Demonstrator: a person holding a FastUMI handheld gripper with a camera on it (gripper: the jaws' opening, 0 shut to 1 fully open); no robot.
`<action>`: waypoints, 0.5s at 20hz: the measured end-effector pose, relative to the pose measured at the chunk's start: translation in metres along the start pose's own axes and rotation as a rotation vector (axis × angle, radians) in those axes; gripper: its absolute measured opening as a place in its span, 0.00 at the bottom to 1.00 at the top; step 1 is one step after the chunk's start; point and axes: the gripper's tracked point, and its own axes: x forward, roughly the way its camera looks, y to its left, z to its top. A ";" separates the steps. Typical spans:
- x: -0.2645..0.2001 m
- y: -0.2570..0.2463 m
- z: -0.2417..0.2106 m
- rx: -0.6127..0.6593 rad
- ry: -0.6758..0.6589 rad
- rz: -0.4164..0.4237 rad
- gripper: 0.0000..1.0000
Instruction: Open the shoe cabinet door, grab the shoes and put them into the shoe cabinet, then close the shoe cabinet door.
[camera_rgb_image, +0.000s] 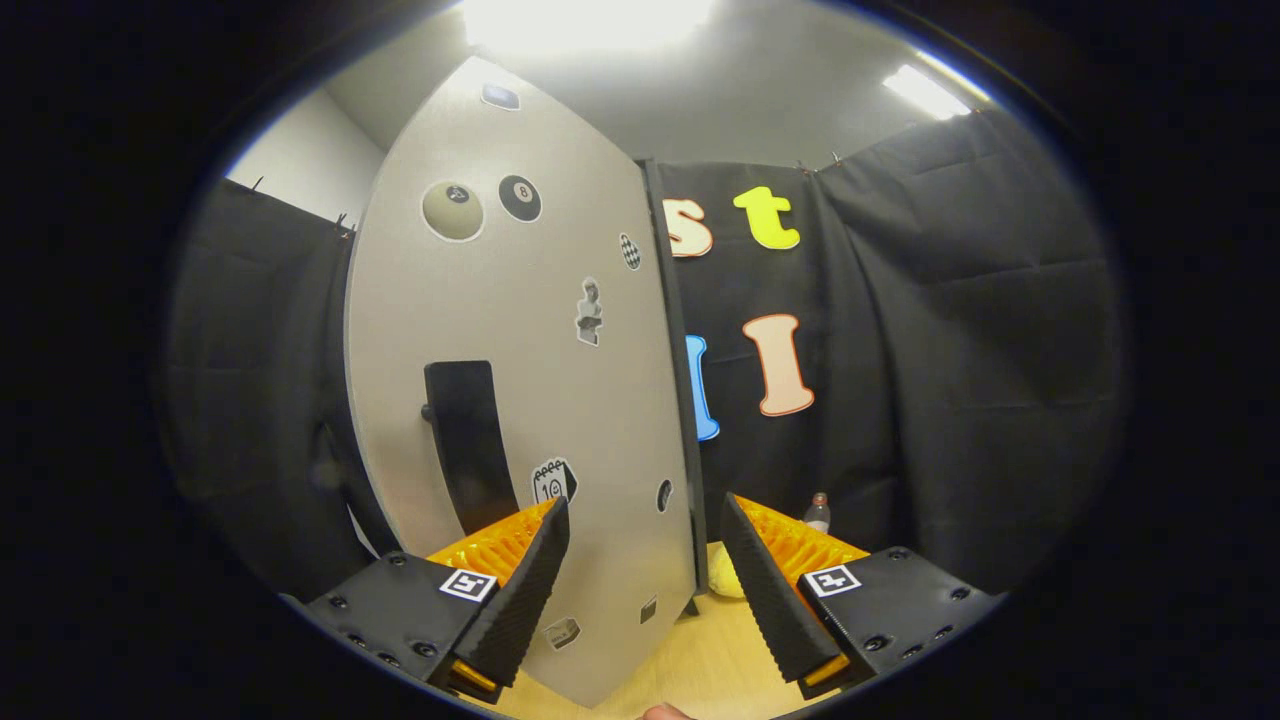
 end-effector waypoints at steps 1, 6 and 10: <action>0.007 0.011 -0.001 -0.001 0.003 0.020 0.96; 0.044 0.075 -0.004 -0.035 0.009 0.117 0.96; 0.069 0.110 -0.014 -0.067 0.026 0.139 0.97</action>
